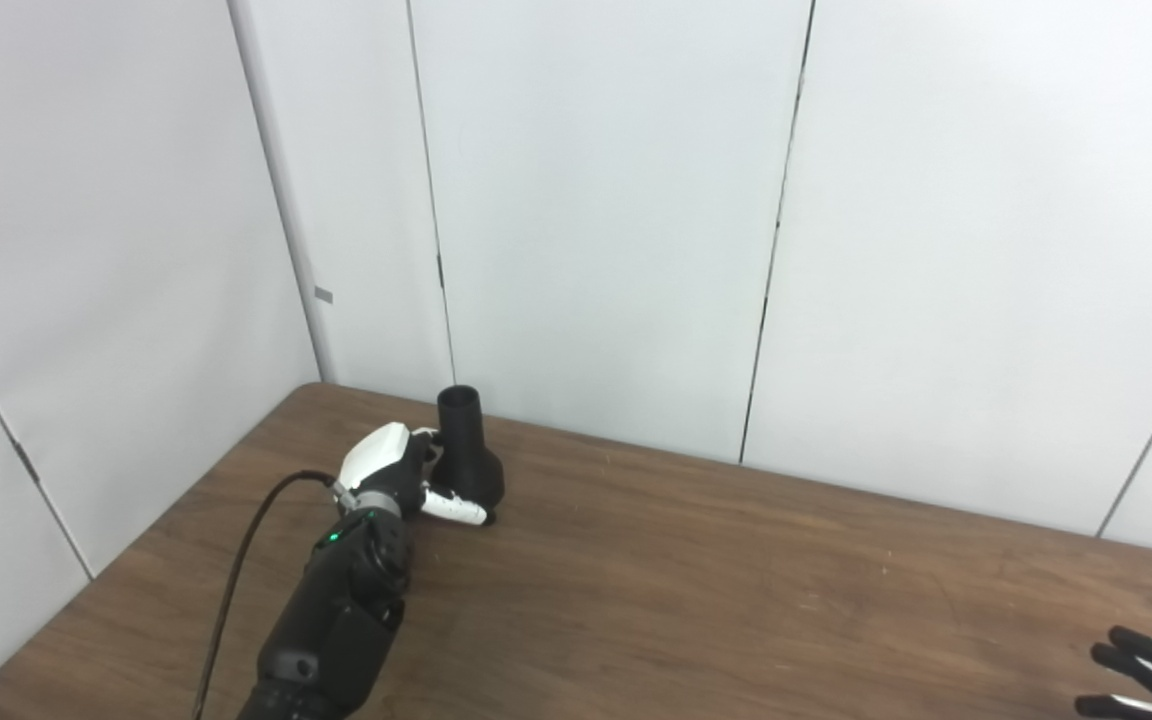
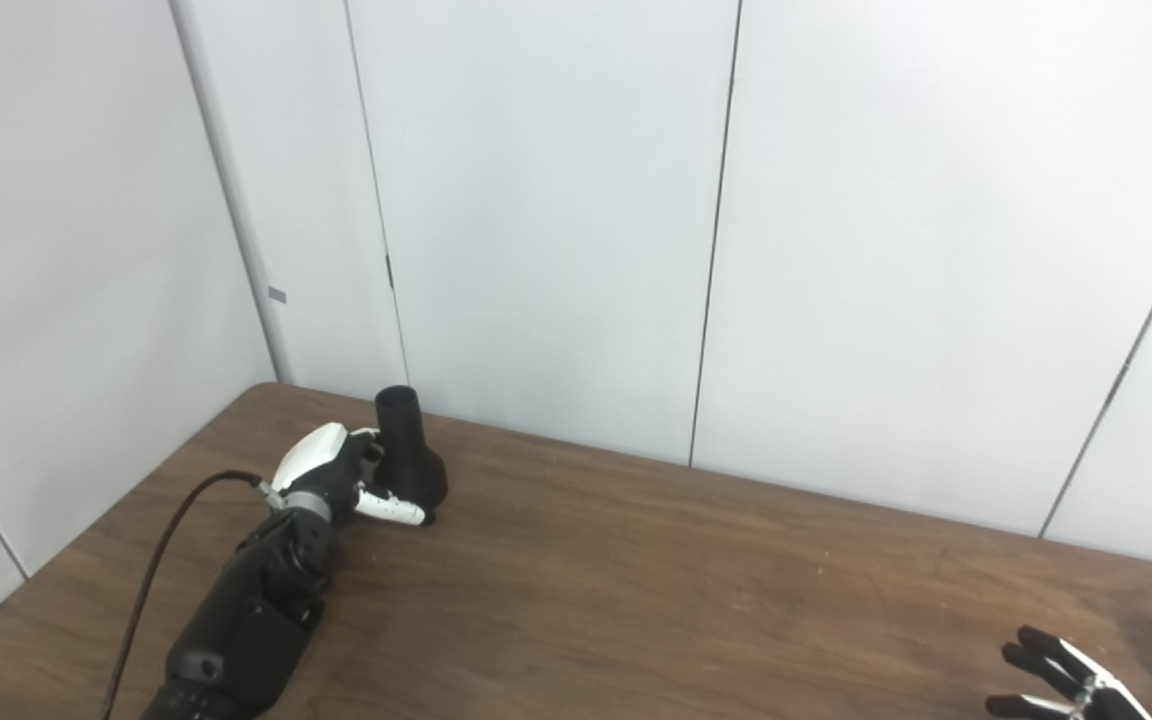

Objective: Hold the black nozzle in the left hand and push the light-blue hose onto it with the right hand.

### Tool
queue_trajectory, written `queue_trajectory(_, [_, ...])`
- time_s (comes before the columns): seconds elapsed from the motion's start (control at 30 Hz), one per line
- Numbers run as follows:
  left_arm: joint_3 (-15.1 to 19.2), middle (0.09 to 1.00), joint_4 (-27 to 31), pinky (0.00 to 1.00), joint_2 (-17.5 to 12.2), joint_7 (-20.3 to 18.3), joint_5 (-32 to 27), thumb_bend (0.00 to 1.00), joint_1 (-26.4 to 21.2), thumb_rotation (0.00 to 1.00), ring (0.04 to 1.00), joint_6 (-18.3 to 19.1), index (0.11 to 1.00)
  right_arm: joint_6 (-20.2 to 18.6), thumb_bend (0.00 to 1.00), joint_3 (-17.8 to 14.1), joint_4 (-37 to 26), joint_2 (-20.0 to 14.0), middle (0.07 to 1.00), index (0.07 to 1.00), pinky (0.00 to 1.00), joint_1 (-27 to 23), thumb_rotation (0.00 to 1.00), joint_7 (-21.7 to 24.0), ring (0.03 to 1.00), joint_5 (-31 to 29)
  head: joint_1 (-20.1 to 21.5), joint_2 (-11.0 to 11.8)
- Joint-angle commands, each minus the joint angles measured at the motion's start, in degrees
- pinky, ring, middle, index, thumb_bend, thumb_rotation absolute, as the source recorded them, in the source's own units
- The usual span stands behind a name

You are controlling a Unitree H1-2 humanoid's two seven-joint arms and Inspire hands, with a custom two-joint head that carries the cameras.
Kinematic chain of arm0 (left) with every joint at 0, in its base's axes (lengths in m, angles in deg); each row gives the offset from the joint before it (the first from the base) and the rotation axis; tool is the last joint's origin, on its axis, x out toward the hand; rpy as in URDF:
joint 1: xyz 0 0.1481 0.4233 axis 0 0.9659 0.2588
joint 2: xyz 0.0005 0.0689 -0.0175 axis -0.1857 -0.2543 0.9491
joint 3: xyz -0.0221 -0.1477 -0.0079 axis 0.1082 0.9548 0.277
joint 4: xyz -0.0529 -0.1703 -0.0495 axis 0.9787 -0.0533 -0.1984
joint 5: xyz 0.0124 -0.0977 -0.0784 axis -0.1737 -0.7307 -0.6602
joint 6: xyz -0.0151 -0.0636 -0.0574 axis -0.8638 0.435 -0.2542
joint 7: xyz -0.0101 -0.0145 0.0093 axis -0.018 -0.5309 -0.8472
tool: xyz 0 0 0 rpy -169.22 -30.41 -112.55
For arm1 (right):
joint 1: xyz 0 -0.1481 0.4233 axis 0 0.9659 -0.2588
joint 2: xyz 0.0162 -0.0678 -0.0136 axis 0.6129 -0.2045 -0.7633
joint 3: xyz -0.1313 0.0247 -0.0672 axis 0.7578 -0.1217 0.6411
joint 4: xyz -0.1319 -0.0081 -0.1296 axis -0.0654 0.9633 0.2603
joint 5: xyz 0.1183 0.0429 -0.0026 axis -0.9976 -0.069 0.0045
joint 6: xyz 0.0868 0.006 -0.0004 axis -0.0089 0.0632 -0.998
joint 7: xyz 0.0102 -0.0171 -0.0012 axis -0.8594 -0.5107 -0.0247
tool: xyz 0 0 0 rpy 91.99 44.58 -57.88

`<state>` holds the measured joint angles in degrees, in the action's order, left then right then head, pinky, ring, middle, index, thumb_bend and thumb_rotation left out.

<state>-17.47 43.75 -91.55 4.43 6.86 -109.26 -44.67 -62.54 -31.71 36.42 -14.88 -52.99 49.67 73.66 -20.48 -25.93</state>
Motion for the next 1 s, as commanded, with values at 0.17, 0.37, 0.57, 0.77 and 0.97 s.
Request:
queue_trajectory(0.17, [-1.5, 0.785, -1.8, 1.00, -2.3, 4.8, -3.7, 0.91, -3.2, 0.23, 0.859, -1.9, 0.781, 1.4, 0.71, -0.7, -2.6, -0.6, 0.791, 0.808, 0.48, -0.9, 0.07, -0.6, 0.639, 0.3, 0.3, -0.4])
queue_trajectory(0.37, [-2.8, 0.767, -3.1, 1.00, -2.7, 6.7, -6.2, 0.90, -3.6, 0.22, 0.845, -2.7, 0.766, 1.0, 0.71, -0.7, -3.2, -0.4, 0.789, 0.806, 0.46, -0.7, 0.07, -0.6, 0.635, -0.2, 0.7, -0.5])
queue_trajectory(0.57, [-2.8, 0.618, -2.9, 1.00, -2.9, 7.2, -10.1, 0.86, -3.6, 0.13, 0.776, -3.9, 0.643, 1.0, 0.71, -0.9, -3.2, -0.6, 0.789, 0.806, 0.46, -0.7, 0.08, -0.5, 0.632, -0.5, 0.6, -0.8])
queue_trajectory(0.77, [-2.9, 0.534, -3.1, 1.00, -3.0, 7.2, -13.9, 0.53, -3.2, 0.03, 0.710, -6.3, 0.480, 0.8, 0.71, -0.9, -3.5, -0.6, 0.792, 0.809, 0.46, -0.5, 0.08, -0.5, 0.636, -0.3, 0.5, -1.0])
queue_trajectory(0.97, [-4.5, 0.468, -2.6, 1.00, -3.6, 7.1, -14.9, 0.53, -2.0, 0.00, 0.655, -8.6, 0.498, 0.5, 0.70, -1.0, -3.9, -0.9, 0.796, 0.813, 0.47, -0.4, 0.07, -0.4, 0.639, -0.3, 0.4, -1.3])
